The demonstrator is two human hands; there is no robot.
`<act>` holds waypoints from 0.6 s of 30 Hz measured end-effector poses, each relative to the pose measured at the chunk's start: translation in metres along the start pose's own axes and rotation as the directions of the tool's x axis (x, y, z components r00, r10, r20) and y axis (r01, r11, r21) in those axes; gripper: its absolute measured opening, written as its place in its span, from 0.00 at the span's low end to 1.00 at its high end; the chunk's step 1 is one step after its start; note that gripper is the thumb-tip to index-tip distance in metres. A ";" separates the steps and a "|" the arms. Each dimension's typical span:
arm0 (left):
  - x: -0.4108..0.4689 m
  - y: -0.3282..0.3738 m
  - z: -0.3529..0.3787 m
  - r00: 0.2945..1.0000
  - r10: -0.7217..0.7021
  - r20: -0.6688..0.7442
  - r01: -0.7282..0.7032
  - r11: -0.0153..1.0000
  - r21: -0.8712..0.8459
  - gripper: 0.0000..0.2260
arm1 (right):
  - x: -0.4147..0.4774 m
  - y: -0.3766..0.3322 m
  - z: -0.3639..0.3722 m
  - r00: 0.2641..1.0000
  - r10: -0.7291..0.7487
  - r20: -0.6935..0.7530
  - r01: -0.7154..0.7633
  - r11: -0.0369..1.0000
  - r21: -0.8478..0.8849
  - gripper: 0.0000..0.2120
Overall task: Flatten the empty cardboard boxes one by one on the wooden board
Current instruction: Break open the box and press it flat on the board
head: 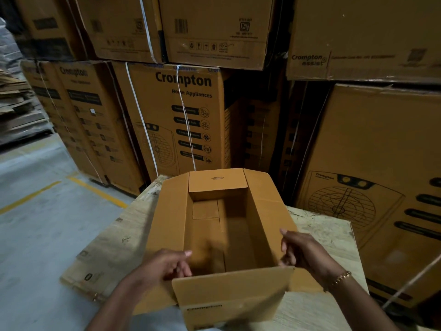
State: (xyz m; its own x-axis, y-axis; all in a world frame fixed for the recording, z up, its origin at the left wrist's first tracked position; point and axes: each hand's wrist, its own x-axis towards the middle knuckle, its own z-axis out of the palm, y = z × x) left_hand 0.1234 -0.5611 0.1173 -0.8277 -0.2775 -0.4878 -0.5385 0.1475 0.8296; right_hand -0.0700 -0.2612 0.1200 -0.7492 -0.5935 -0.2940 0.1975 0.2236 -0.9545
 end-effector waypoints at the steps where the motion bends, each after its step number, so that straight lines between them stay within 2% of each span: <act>1: -0.003 -0.008 0.002 0.998 -0.052 0.032 0.052 0.998 0.021 0.21 | -0.002 0.005 -0.002 0.997 0.025 0.073 -0.018 0.995 -0.100 0.20; 2: -0.004 -0.017 0.004 0.996 -0.073 0.053 0.068 0.993 0.091 0.26 | -0.004 0.012 -0.002 0.988 0.050 0.148 -0.011 0.968 -0.251 0.17; 3: -0.005 -0.029 0.006 0.995 -0.063 0.071 0.044 0.970 0.238 0.36 | -0.005 0.020 -0.001 0.971 0.094 0.221 0.011 0.901 -0.434 0.19; 4: -0.005 -0.041 0.009 0.996 -0.046 0.081 0.012 0.924 0.382 0.46 | -0.003 0.030 0.002 0.952 0.159 0.260 0.038 0.785 -0.619 0.28; 6: -0.001 -0.063 0.016 0.998 -0.057 0.009 0.044 0.851 0.524 0.61 | 0.002 0.055 0.008 0.951 0.223 0.215 0.070 0.520 -0.852 0.54; 7: 0.001 -0.070 0.024 0.998 -0.059 -0.032 0.067 0.822 0.565 0.63 | 0.005 0.067 0.013 0.958 0.223 0.178 0.068 0.426 -0.902 0.62; 8: 0.006 -0.080 0.034 0.996 -0.032 -0.077 0.073 0.790 0.609 0.60 | 0.007 0.079 0.019 0.966 0.213 0.147 0.060 0.370 -0.927 0.65; 10: 0.010 -0.095 0.050 0.986 0.052 -0.160 0.065 0.761 0.646 0.53 | 0.011 0.096 0.031 0.985 0.153 0.081 0.022 0.356 -0.934 0.65; 13: 0.016 -0.115 0.057 0.961 0.170 -0.220 0.019 0.748 0.663 0.47 | 0.013 0.105 0.047 0.997 0.062 -0.047 -0.068 0.411 -0.909 0.62; 15: 0.020 -0.121 0.056 0.951 0.213 -0.224 -0.009 0.743 0.669 0.48 | 0.016 0.108 0.048 0.992 0.077 -0.097 -0.121 0.438 -0.891 0.66; 18: 0.026 -0.115 0.056 0.949 0.165 -0.268 0.015 0.826 0.564 0.53 | 0.025 0.119 0.042 0.991 0.059 -0.122 -0.136 0.392 -0.910 0.67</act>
State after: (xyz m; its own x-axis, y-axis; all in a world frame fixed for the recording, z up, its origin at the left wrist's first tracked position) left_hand 0.1548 -0.5324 -0.0056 -0.8323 -0.4930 -0.2535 -0.5465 0.6530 0.5243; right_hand -0.0392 -0.2819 -0.0032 -0.8079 -0.4801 -0.3417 -0.3958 0.8717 -0.2889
